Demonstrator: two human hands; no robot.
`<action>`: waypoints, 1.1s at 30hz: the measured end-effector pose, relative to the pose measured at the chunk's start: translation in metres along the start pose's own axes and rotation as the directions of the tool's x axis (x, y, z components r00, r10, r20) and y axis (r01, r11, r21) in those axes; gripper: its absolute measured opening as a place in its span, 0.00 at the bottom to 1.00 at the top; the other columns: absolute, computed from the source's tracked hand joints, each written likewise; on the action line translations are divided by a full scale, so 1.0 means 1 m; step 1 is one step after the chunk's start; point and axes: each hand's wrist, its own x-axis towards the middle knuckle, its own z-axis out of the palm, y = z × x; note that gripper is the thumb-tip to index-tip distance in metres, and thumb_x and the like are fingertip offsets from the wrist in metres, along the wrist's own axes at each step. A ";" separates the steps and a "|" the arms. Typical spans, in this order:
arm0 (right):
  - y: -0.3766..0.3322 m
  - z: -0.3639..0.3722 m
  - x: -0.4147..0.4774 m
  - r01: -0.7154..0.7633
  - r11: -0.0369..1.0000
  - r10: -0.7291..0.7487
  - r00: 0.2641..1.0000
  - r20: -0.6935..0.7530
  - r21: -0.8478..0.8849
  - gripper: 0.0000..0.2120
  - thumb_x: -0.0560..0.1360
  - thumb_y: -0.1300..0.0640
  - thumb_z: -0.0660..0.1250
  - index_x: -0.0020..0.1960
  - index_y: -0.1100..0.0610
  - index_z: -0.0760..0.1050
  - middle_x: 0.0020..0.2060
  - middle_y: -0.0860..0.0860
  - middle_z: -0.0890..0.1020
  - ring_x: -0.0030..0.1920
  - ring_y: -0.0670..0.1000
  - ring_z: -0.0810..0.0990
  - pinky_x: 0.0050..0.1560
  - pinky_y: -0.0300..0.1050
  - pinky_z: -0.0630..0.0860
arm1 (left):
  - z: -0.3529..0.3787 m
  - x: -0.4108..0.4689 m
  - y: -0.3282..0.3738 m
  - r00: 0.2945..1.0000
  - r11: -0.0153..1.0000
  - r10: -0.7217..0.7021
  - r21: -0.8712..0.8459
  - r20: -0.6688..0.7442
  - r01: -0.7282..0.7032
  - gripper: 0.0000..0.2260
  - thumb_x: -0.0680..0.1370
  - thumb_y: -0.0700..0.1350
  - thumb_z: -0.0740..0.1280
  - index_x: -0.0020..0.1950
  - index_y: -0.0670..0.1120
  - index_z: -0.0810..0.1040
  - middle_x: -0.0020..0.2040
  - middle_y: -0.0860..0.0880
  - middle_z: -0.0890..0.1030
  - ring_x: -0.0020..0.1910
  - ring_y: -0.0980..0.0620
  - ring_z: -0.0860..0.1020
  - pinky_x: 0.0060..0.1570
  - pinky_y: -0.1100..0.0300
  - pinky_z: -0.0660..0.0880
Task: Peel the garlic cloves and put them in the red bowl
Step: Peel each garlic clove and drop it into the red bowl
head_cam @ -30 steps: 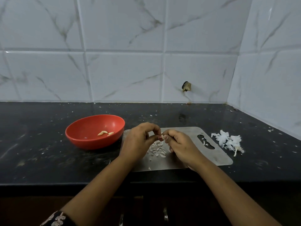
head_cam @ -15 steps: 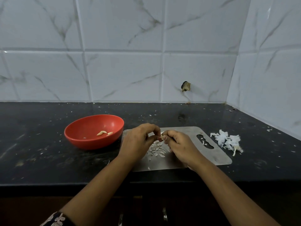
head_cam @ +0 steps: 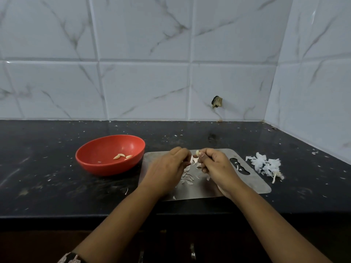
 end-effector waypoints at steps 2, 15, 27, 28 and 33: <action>-0.001 0.000 -0.001 -0.012 0.999 0.011 1.000 0.019 0.046 0.09 0.81 0.60 0.62 0.47 0.56 0.80 0.33 0.46 0.79 0.35 0.43 0.75 0.35 0.34 0.72 | 0.000 -0.002 -0.001 1.000 0.999 -0.013 0.031 0.027 0.012 0.02 0.78 0.45 0.65 0.49 0.50 0.76 0.46 0.56 0.78 0.40 0.59 0.71 0.42 0.63 0.67; -0.007 0.007 -0.017 0.321 0.868 -0.312 0.946 0.088 -0.379 0.07 0.75 0.66 0.69 0.49 0.57 0.83 0.37 0.40 0.81 0.38 0.33 0.79 0.40 0.25 0.72 | 0.005 -0.016 0.010 0.962 0.944 -0.268 -0.212 -0.051 0.251 0.07 0.79 0.52 0.64 0.54 0.51 0.77 0.45 0.54 0.85 0.44 0.57 0.81 0.47 0.55 0.74; -0.003 0.007 -0.020 0.479 0.737 -0.455 0.874 0.174 -0.477 0.07 0.77 0.61 0.68 0.54 0.56 0.82 0.47 0.48 0.83 0.47 0.43 0.80 0.49 0.36 0.75 | 0.008 -0.023 0.012 0.964 0.927 -0.249 -0.310 -0.092 0.210 0.07 0.80 0.38 0.63 0.50 0.45 0.81 0.41 0.53 0.84 0.42 0.57 0.81 0.44 0.59 0.76; -0.002 0.006 -0.020 0.491 0.700 -0.452 0.867 0.210 -0.519 0.08 0.79 0.60 0.66 0.56 0.55 0.81 0.47 0.48 0.83 0.47 0.45 0.80 0.50 0.39 0.76 | 0.006 -0.023 0.013 0.962 0.927 -0.257 -0.302 -0.086 0.221 0.08 0.80 0.39 0.62 0.50 0.46 0.80 0.41 0.53 0.84 0.42 0.57 0.81 0.44 0.59 0.76; -0.001 0.005 -0.024 0.501 0.559 -0.367 0.864 0.345 -0.661 0.11 0.81 0.57 0.56 0.58 0.52 0.75 0.48 0.49 0.77 0.47 0.50 0.75 0.47 0.49 0.75 | 0.001 -0.024 0.019 0.958 0.957 -0.286 -0.042 -0.004 0.286 0.08 0.82 0.46 0.58 0.54 0.52 0.76 0.45 0.54 0.83 0.46 0.54 0.80 0.41 0.59 0.70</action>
